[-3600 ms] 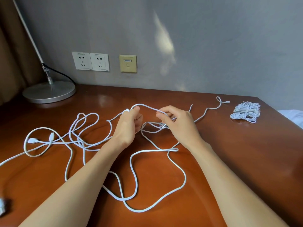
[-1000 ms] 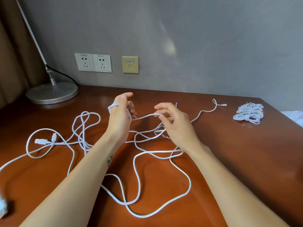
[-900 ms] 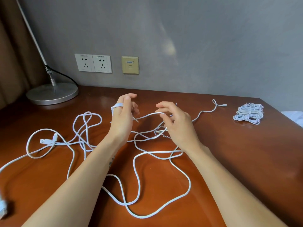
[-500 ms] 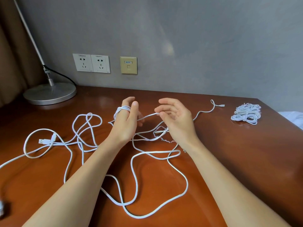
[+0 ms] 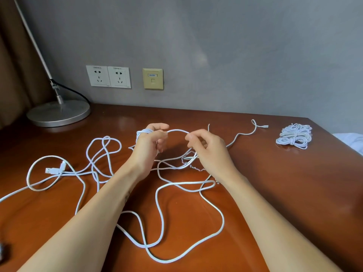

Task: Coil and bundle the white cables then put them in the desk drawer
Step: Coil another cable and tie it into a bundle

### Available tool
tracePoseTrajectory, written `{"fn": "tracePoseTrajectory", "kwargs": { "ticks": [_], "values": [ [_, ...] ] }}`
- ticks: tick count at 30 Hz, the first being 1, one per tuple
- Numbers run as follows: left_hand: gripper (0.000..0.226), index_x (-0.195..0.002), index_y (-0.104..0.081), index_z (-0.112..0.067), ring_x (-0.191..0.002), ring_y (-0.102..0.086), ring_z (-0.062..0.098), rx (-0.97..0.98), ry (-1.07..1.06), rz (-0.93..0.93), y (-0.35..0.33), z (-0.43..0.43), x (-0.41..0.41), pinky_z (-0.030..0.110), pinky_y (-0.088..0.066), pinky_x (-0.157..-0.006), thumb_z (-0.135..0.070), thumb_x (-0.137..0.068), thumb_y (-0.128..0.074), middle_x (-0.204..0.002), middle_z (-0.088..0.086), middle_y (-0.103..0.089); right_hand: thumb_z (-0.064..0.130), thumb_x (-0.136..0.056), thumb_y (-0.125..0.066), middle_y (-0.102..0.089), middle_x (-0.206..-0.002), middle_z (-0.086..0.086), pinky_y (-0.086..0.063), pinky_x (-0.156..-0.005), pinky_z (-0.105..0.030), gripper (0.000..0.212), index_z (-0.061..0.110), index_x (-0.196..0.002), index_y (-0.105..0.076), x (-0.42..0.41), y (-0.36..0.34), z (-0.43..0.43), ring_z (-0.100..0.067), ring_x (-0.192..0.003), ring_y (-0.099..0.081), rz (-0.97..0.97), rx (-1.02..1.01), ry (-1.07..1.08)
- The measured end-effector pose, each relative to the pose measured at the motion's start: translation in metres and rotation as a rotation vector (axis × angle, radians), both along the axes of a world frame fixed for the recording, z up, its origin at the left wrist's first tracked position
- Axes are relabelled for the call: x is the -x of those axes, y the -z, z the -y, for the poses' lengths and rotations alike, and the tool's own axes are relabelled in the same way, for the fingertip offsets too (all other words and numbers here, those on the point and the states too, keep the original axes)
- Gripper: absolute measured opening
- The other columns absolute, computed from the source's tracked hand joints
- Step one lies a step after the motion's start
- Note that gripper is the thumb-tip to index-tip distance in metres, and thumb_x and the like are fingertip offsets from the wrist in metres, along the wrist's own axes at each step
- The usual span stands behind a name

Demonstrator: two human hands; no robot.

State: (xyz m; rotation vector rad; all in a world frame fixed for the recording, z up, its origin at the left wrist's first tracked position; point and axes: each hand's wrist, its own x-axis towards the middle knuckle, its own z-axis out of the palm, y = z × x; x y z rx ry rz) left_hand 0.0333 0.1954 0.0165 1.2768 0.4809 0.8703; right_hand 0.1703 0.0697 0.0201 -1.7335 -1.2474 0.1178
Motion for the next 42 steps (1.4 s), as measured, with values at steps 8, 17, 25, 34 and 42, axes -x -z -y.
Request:
{"fn": "tracePoseTrajectory", "kwargs": {
  "ticks": [8,17,25,34,42],
  "values": [
    [0.017,-0.101,-0.063,-0.019,-0.063,-0.054,0.009,-0.408,-0.308,-0.362,0.009,0.0,-0.001,0.024,-0.048,-0.064,-0.003,-0.095,-0.063,-0.071,0.002,-0.055,0.045,-0.107,-0.045,-0.07,-0.085,0.0,-0.036,-0.079,-0.008,0.049,0.016,-0.073,-0.063,0.005,-0.014,0.007,-0.007,-0.096,-0.066,-0.291,0.079,-0.136],
    [0.028,-0.08,-0.057,-0.019,-0.052,-0.051,0.01,-0.617,-0.49,-0.595,0.011,-0.001,0.001,0.021,-0.038,-0.051,-0.039,-0.096,-0.068,-0.06,-0.002,-0.057,0.025,-0.107,-0.053,-0.063,-0.078,0.025,-0.05,-0.069,-0.009,0.022,0.03,-0.12,-0.07,-0.002,-0.008,0.004,0.007,-0.079,-0.064,-0.182,0.002,-0.108],
    [0.051,-0.06,-0.048,-0.017,-0.046,-0.041,0.011,-0.662,-0.475,-0.605,0.007,0.005,0.001,0.026,-0.036,-0.052,-0.047,-0.098,-0.064,-0.049,-0.003,-0.045,0.032,-0.099,-0.068,-0.071,-0.086,0.012,-0.057,-0.066,-0.02,0.012,0.026,-0.109,-0.071,-0.005,-0.004,0.003,-0.007,-0.076,-0.071,-0.109,-0.229,0.108],
    [0.063,-0.056,-0.031,-0.016,-0.049,-0.034,0.016,-0.658,-0.415,-0.681,0.003,0.015,0.005,0.033,-0.03,-0.054,-0.053,-0.106,-0.039,-0.051,-0.002,-0.035,0.026,-0.098,-0.071,-0.061,-0.07,0.006,-0.054,-0.074,-0.017,0.016,0.024,-0.113,-0.067,-0.003,-0.01,0.001,-0.009,-0.069,-0.061,-0.409,-0.27,-0.04],
    [0.062,-0.059,-0.04,-0.017,-0.054,-0.037,0.016,-0.638,-0.184,-0.578,0.01,0.011,0.002,0.042,-0.038,-0.06,-0.07,-0.088,-0.026,-0.054,-0.005,-0.039,0.024,-0.103,-0.061,-0.068,-0.103,0.013,-0.049,-0.084,-0.009,0.014,0.028,-0.116,-0.065,-0.006,-0.013,0.003,0.006,-0.096,-0.064,-0.322,-0.286,0.013]
  ]
}}
